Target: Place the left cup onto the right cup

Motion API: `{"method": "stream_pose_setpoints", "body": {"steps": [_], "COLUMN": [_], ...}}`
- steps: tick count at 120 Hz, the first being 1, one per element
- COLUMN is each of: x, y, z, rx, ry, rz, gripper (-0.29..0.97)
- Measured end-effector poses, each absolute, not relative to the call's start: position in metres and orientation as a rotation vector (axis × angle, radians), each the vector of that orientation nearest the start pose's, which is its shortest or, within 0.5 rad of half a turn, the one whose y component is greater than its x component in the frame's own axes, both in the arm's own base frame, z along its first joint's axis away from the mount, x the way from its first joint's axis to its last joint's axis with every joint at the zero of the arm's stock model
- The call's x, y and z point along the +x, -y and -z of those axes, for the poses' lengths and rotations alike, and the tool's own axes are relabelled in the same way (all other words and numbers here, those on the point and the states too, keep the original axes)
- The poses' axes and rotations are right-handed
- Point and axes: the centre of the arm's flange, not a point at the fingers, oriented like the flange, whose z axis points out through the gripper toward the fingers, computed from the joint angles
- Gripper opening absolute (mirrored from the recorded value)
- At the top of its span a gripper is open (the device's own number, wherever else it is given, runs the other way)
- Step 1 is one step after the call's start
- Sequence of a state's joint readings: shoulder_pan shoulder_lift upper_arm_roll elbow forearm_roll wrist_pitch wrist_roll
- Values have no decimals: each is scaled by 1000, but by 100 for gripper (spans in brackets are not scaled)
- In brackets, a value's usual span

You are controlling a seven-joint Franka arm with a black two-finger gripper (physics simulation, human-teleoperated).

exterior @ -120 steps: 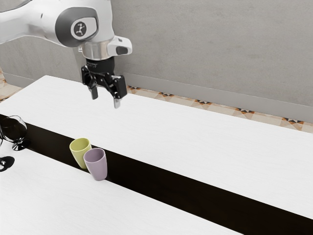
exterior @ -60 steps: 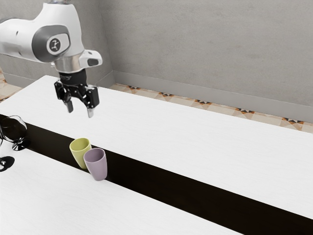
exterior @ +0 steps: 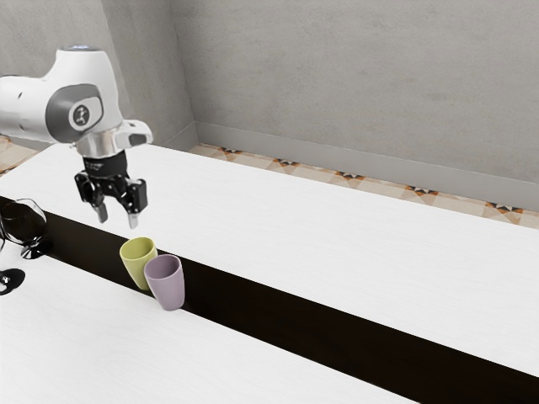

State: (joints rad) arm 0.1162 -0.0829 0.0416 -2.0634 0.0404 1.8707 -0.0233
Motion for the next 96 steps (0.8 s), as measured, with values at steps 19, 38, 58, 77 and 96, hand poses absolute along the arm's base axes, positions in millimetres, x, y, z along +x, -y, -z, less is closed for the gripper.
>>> {"method": "stream_pose_setpoints", "body": {"steps": [19,38,58,77,96], "x": [517,521,530,539,541], "y": [-116,-144,-144,-122,-130], "z": [-432,-412,-393,-382,-371], "rx": [-3100,-3097,-3099,-3110,-3121], "ry": [303,337,296,211,221], "rz": [-186,-182,-181,-181,-186], "gripper": [45,45,45,44,44]}}
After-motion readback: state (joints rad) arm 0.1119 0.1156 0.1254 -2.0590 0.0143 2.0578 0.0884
